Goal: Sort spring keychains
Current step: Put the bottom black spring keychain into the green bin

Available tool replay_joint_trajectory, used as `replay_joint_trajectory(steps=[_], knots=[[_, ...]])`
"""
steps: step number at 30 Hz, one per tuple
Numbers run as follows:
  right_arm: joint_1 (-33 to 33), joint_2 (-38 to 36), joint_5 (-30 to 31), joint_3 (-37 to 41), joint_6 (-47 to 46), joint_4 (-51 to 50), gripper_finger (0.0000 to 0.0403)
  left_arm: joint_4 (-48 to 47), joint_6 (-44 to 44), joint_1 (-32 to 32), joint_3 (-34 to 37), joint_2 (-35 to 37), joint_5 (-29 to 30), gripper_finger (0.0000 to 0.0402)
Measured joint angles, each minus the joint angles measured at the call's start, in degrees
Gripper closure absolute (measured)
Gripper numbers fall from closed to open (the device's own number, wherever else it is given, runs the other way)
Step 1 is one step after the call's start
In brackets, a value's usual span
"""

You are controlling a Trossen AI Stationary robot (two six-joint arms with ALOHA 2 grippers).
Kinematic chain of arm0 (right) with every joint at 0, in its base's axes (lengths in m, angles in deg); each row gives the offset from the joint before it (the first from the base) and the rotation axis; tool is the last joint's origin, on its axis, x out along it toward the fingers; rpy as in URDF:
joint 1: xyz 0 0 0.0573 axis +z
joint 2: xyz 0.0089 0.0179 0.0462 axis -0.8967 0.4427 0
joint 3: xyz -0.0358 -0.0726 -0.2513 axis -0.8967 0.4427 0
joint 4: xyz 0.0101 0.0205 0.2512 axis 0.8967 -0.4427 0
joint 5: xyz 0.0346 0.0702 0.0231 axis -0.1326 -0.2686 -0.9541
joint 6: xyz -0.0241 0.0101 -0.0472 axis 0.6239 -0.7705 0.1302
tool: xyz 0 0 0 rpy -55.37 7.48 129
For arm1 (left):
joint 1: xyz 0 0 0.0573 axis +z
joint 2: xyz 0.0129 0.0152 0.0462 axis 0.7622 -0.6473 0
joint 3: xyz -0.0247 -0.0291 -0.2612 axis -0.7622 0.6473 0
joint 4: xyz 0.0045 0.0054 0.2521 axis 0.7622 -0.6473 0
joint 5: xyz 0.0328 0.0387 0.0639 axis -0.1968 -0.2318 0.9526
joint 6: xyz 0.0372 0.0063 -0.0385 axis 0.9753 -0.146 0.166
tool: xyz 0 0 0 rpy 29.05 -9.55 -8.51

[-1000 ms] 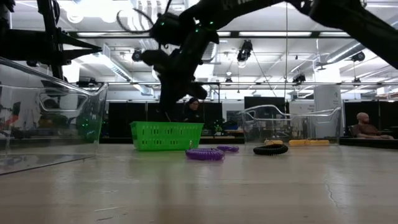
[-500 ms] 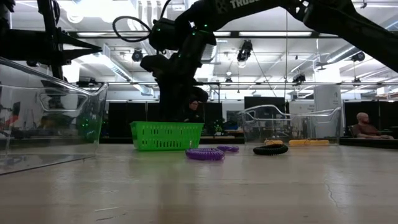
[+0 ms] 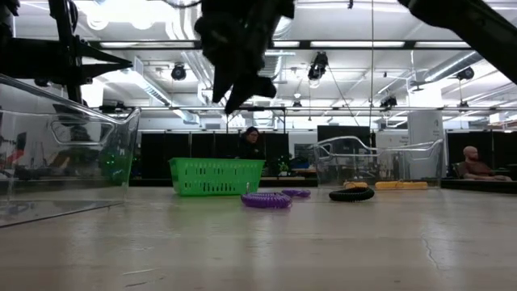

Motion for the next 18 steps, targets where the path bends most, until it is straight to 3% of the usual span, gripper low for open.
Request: replay_joint_trajectory(steps=[18], knots=[[4.26, -6.26, 0.48, 0.04, -1.59, -7.38, 0.0234, -0.02, -0.96, -0.02, 0.00, 0.00, -0.01, 0.0401]])
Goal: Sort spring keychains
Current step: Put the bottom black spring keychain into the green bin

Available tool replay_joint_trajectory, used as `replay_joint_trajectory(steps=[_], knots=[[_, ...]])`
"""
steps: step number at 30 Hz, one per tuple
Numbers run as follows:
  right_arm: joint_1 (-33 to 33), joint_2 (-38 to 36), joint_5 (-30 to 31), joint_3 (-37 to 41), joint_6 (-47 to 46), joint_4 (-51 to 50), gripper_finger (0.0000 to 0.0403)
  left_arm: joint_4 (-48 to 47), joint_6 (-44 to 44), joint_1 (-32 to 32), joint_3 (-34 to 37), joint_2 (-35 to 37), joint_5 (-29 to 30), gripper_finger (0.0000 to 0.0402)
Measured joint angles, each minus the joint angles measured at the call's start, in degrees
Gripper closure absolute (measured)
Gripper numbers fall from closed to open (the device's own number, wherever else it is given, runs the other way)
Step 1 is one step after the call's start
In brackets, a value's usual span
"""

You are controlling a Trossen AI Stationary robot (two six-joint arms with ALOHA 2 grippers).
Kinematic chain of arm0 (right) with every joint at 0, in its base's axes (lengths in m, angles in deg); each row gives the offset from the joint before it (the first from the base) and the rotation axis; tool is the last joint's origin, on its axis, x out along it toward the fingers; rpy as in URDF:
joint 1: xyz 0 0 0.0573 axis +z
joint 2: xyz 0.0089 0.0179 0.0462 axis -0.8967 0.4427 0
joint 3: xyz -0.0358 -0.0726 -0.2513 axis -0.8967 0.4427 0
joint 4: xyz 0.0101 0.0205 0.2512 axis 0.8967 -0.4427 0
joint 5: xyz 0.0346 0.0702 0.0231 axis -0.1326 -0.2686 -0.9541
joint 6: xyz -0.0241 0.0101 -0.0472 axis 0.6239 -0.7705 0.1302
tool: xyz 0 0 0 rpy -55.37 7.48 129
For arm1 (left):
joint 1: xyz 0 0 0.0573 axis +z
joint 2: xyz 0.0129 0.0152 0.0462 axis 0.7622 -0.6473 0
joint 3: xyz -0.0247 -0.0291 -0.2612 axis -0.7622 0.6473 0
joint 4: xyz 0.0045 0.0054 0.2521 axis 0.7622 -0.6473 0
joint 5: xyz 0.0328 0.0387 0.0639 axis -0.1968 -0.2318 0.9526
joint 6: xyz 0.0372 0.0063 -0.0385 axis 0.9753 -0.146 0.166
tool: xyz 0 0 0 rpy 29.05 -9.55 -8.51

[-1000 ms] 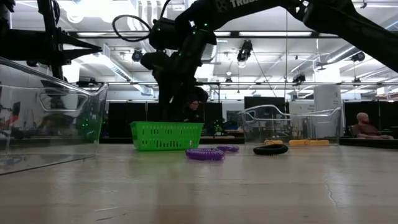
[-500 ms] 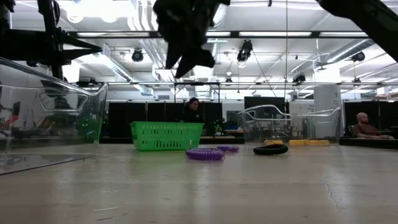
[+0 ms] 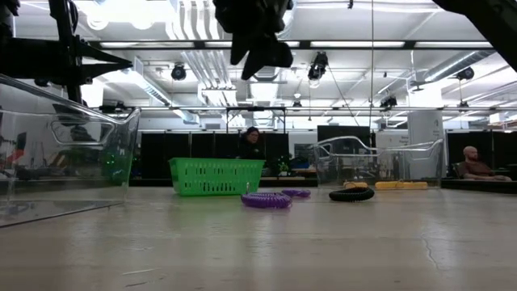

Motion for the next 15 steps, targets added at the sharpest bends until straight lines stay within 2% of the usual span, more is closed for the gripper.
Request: replay_joint_trajectory(steps=[9, 15], knots=[[2.67, -0.22, 0.59, 0.11, 1.01, -7.26, 0.0234, 0.00, -0.43, 0.02, 0.00, 0.00, -0.02, 0.0401], [5.09, -0.37, 4.97, 0.13, 1.50, -10.88, 0.0236, 0.02, -0.41, 0.02, 0.00, 0.00, -0.01, 0.0401]])
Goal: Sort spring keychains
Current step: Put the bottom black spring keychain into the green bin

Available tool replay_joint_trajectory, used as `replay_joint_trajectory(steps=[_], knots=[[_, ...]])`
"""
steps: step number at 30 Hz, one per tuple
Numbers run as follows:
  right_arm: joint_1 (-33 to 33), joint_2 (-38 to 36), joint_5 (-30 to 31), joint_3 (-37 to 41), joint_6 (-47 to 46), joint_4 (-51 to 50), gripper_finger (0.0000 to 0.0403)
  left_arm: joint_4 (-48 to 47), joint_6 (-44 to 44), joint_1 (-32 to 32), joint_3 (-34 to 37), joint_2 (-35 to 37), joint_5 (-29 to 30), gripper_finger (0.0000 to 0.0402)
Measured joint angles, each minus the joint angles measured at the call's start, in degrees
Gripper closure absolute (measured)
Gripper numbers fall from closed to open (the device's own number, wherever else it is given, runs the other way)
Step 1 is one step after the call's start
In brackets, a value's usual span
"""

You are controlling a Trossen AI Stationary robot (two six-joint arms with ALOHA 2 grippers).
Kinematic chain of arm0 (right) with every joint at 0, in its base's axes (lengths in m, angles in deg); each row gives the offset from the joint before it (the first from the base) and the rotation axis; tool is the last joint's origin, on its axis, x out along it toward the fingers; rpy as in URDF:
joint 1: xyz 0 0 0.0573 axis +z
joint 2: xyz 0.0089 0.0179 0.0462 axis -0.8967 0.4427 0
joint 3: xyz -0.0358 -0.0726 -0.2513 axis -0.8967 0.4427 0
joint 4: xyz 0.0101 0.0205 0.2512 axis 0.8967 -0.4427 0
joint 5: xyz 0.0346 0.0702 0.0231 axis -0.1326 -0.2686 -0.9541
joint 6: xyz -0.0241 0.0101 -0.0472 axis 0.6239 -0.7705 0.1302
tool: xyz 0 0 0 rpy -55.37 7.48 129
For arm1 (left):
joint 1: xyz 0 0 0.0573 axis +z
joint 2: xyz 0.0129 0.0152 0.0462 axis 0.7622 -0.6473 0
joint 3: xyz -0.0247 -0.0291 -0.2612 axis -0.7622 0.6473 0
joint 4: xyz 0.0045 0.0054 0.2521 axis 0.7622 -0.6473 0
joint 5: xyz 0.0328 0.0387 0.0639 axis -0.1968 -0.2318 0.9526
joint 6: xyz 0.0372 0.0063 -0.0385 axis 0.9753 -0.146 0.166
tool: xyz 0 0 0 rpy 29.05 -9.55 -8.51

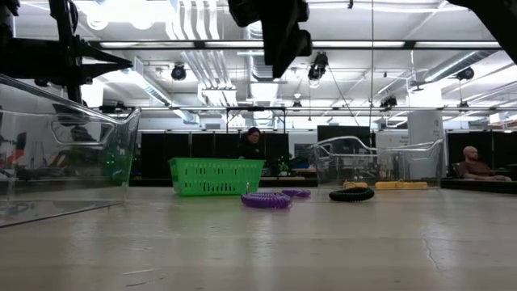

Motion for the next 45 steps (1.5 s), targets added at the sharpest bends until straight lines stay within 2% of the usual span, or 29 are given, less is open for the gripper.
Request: replay_joint_trajectory(steps=[13, 22, 26, 32, 37, 41, 45], knots=[[3.96, -1.81, 1.48, 0.26, -2.96, -5.40, 0.0274, 0.00, 0.00, 0.00, 0.00, 0.00, -0.18, 0.0401], [6.82, -11.95, 2.59, 5.70, -11.37, -6.02, 0.0293, -0.02, 0.00, 0.00, 0.00, 0.00, -0.28, 0.0401], [6.98, -17.94, 2.94, 13.11, -14.94, -4.95, 0.0299, 0.00, 0.02, 0.00, -0.02, 0.00, -0.26, 0.0401], [6.94, -27.26, 2.62, 29.25, -20.62, -0.32, 0.0309, 0.00, 0.04, -0.02, 0.00, -0.02, -0.13, 0.0401], [8.06, -33.32, -4.11, 43.00, -26.92, 7.87, 0.0316, -0.03, 0.04, -0.01, 0.00, -0.02, -0.13, 0.0401], [11.80, -36.60, -5.77, 51.68, -31.40, 13.12, 0.0319, -0.03, 0.04, -0.01, 0.00, -0.02, -0.13, 0.0401], [15.53, -38.17, -9.99, 58.83, -34.41, 16.90, 0.0314, -0.07, 0.07, -0.02, 0.00, -0.02, -0.13, 0.0401]])
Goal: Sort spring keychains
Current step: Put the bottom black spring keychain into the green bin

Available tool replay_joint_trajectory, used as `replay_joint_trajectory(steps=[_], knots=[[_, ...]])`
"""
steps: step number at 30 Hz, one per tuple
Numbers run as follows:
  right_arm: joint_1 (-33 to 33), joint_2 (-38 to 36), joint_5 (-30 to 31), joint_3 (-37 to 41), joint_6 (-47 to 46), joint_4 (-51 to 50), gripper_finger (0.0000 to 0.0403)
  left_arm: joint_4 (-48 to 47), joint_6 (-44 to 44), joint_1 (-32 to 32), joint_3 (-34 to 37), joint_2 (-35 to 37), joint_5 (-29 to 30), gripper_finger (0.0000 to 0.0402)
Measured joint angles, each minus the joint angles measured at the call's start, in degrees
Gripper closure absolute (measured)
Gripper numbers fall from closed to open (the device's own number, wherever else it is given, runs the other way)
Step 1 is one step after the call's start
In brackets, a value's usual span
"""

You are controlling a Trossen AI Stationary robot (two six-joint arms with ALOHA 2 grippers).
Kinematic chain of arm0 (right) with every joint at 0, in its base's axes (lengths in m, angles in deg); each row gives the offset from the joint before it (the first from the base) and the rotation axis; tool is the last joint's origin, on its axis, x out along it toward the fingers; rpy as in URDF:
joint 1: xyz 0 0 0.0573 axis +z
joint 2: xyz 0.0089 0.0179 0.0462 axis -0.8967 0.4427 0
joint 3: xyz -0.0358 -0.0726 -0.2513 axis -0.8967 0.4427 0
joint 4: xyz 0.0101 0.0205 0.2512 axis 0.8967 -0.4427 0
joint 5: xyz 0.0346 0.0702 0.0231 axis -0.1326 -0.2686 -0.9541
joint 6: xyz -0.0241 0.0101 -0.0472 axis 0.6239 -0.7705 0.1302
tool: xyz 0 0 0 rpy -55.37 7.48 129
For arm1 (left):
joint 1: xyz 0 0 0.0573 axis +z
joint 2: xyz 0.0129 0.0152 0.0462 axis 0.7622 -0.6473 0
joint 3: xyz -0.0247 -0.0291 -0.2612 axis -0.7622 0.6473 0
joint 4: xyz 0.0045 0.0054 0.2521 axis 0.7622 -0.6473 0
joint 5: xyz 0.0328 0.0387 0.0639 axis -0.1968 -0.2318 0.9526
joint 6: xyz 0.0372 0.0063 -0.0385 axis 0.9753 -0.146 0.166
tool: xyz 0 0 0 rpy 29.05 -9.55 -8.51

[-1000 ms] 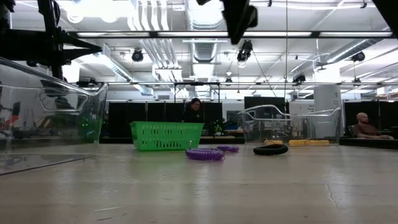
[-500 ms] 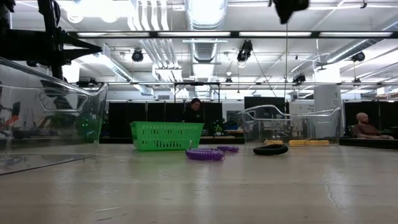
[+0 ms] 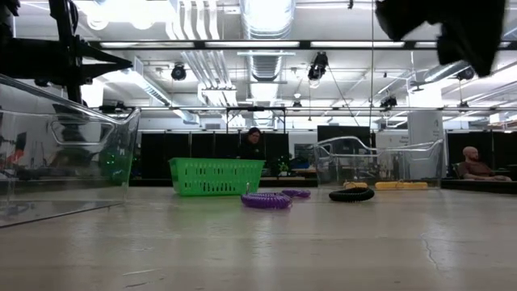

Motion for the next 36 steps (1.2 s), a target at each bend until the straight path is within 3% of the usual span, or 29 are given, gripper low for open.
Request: replay_joint_trajectory(steps=[4, 8, 15, 28, 36], knots=[[3.82, -0.15, -1.77, 5.74, -3.14, 6.75, 0.0299, -0.19, 0.42, 0.02, 0.00, 0.00, 0.15, 0.0401], [6.07, 0.25, -6.96, 10.32, -5.79, 11.16, 0.0257, -0.33, 0.33, 0.02, 0.00, 0.00, 0.27, 0.0401], [9.85, 0.25, -7.03, 17.51, -11.11, 14.82, 0.0184, -0.13, -0.06, 0.02, -0.01, 0.00, 0.37, 0.0401], [11.57, 0.54, -0.60, 23.21, -15.13, 26.57, 0.0184, -0.03, -1.43, 0.02, 0.00, 0.00, 0.40, 0.0401], [13.59, 6.23, -0.65, 22.06, -12.10, 30.84, 0.0184, -0.40, -1.70, 0.02, 0.00, 0.02, 0.53, 0.0401]])
